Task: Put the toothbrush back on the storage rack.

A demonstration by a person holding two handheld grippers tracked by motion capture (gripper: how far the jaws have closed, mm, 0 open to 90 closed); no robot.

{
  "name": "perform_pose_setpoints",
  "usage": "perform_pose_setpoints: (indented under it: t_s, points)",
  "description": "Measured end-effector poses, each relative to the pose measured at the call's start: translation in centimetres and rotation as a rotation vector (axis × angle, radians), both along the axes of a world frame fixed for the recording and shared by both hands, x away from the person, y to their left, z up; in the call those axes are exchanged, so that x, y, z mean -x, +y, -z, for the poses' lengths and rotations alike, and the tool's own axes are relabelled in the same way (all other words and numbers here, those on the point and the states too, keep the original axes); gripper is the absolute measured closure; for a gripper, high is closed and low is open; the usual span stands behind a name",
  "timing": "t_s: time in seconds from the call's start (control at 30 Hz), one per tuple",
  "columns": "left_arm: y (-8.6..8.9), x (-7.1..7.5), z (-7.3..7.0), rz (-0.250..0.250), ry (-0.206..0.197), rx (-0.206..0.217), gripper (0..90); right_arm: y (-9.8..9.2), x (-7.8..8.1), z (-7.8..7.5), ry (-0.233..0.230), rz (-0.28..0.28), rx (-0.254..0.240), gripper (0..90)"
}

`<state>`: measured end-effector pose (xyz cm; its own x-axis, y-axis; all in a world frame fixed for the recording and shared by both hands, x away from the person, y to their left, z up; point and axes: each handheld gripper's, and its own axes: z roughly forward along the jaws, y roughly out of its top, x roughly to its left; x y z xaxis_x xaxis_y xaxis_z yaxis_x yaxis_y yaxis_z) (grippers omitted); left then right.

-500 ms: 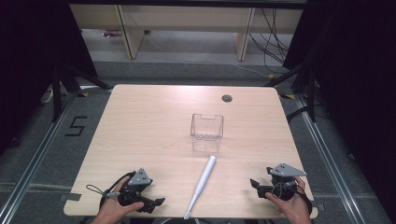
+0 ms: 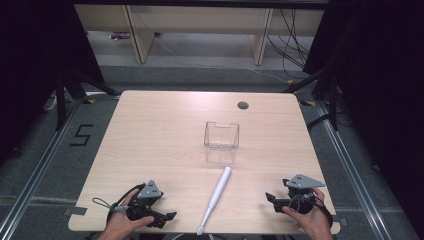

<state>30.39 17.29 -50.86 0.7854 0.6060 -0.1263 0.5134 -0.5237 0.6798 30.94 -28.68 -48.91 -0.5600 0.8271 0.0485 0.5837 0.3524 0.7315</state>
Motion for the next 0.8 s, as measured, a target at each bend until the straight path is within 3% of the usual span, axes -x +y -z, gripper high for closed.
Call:
perform_pose_setpoints:
  t_s: [0.1, 0.23, 0.33, 0.37, 0.43, 0.67, 0.8]
  points:
    - [0.0, 0.0, 0.0, -0.003, 0.001, 0.002, 15.0, 0.3, -0.4, -0.3, -0.04, -0.072, 0.035, 17.5]
    - [0.0, 0.0, 0.1, -0.008, 0.001, 0.009, 15.0, 0.8, -0.5, -0.9, -0.063, -0.087, 0.049, 18.2]
    - [0.0, 0.0, 0.1, -0.008, 0.001, 0.01, 15.0, 1.0, -0.7, -1.3, -0.097, -0.13, 0.086, 20.5]
    - [0.0, 0.0, 0.1, -0.009, 0.001, 0.01, 15.0, 1.2, -0.6, -1.5, -0.074, -0.141, 0.074, 20.7]
    - [0.0, 0.0, 0.1, -0.007, 0.0, 0.011, 15.0, 1.6, -0.6, -1.8, -0.075, -0.159, 0.085, 21.9]
    - [0.1, -0.1, 0.0, -0.011, -0.008, -0.006, 15.0, 2.7, -0.9, -2.6, -0.115, -0.224, 0.117, 22.9]
    - [0.1, -0.1, 0.1, -0.018, 0.001, 0.012, 15.0, 3.4, -1.1, -2.7, -0.078, -0.233, 0.133, 23.2]
